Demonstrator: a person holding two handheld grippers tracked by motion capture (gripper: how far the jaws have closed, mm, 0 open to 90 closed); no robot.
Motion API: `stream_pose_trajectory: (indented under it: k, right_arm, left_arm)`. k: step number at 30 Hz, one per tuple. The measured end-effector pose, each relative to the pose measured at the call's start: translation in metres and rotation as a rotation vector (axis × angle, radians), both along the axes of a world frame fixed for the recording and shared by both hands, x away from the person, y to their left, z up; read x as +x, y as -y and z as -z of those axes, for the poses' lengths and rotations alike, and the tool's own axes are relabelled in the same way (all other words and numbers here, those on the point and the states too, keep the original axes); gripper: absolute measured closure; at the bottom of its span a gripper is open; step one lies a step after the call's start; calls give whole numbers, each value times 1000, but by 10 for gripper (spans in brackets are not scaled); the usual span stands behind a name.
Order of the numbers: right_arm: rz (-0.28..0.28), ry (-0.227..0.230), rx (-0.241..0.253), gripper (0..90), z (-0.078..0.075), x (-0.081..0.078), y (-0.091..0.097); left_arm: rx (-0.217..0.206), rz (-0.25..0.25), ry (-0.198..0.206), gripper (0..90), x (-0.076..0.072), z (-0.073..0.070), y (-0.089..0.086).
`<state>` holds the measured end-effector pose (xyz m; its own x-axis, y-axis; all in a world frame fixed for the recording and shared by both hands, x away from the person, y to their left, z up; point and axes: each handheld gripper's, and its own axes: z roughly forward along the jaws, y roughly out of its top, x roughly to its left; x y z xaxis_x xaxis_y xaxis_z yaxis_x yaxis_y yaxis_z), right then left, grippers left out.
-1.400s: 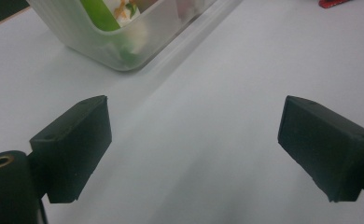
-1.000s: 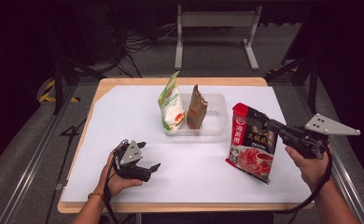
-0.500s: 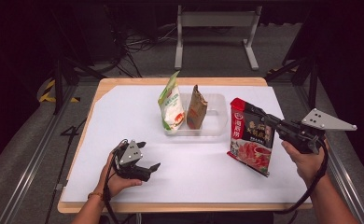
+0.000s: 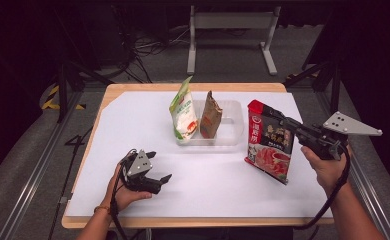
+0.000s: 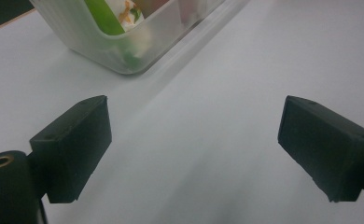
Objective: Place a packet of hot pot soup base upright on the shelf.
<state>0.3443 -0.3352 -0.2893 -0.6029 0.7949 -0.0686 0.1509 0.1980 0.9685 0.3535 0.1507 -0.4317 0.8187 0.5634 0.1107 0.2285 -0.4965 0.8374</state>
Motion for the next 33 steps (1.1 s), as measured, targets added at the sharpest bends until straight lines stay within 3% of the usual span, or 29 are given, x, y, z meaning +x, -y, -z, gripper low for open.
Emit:
stream_pose_trajectory:
  k: [33]
  right_arm:
    - [41, 70, 17, 868, -44, 16, -5]
  left_arm:
    - [2, 3, -1, 105, 1, 1, 1]
